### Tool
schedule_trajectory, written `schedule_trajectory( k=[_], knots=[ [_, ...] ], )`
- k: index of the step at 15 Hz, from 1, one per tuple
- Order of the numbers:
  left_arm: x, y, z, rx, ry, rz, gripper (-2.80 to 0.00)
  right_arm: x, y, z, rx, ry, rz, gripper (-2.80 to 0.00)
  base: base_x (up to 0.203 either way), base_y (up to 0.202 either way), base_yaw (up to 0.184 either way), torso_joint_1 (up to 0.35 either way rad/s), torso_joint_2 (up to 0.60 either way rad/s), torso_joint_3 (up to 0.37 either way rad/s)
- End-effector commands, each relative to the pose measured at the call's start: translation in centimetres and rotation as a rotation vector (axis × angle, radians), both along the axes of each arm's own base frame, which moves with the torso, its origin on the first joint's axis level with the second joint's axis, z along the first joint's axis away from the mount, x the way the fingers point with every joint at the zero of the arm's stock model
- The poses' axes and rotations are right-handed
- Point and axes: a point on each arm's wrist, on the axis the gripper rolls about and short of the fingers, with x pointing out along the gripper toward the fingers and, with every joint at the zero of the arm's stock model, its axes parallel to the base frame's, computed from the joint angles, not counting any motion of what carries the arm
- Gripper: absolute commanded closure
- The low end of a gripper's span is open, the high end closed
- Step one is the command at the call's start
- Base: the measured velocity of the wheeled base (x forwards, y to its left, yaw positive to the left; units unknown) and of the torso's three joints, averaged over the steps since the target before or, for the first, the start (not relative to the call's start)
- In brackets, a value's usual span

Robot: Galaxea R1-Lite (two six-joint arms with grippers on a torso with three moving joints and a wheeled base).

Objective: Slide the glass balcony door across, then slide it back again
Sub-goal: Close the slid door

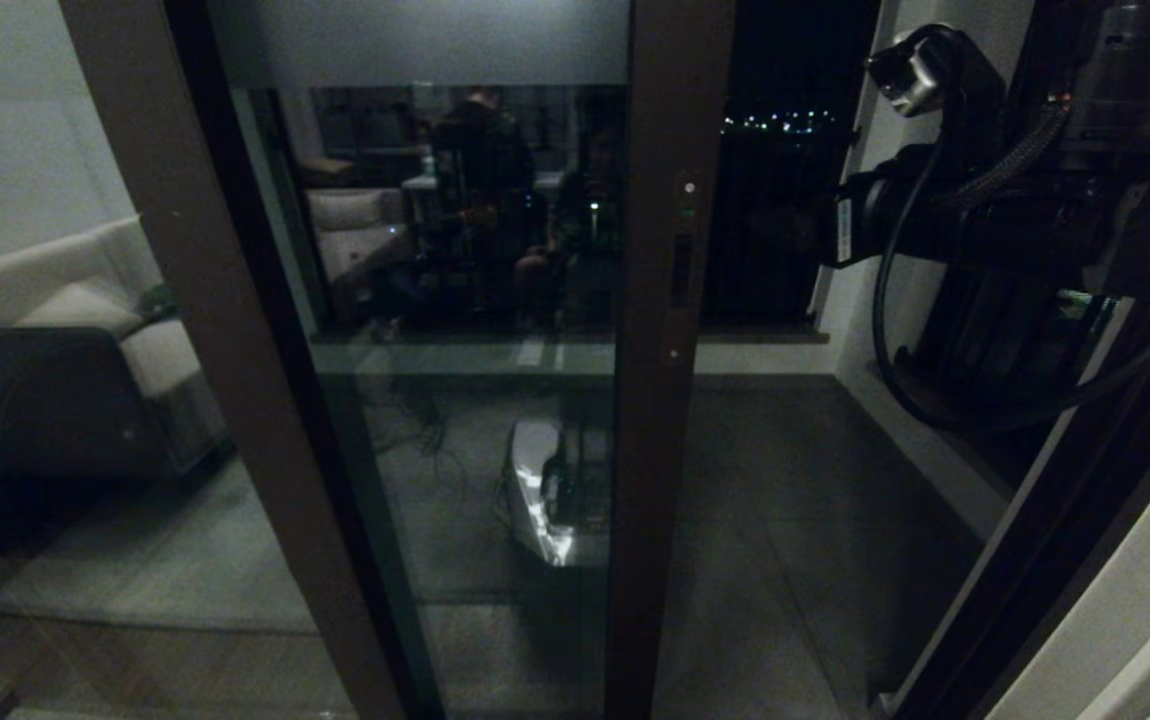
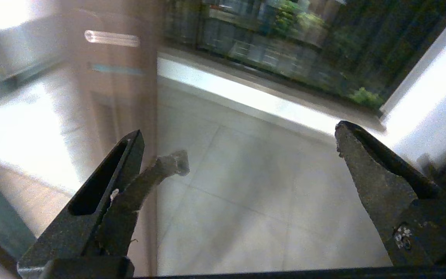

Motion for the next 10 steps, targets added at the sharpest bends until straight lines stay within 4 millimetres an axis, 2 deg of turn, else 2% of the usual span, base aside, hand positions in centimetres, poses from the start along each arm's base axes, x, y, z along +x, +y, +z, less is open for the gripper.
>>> schedule_trajectory(
  k=[1, 7, 8, 10],
  knots=[
    [0.0, 0.0, 0.0, 0.0, 0.002, 0.0, 0.0, -0.5, -0.3, 0.2, -0.01, 0.018, 0.0, -2.8, 0.0, 0.0, 0.0, 0.0, 0.0, 0.0],
    [0.0, 0.0, 0.0, 0.0, 0.002, 0.0, 0.0, -1.2, 0.2, 2.2, -0.005, 0.202, -0.027, -2.8, 0.0, 0.0, 0.0, 0.0, 0.0, 0.0],
    [0.0, 0.0, 0.0, 0.0, 0.002, 0.0, 0.0, -0.8, 0.8, 2.2, 0.001, 0.23, -0.043, -2.8, 0.0, 0.0, 0.0, 0.0, 0.0, 0.0],
    [0.0, 0.0, 0.0, 0.0, 0.002, 0.0, 0.0, 1.1, 2.7, 0.6, -0.02, 0.276, -0.133, -2.8, 0.0, 0.0, 0.0, 0.0, 0.0, 0.0]
  ],
)
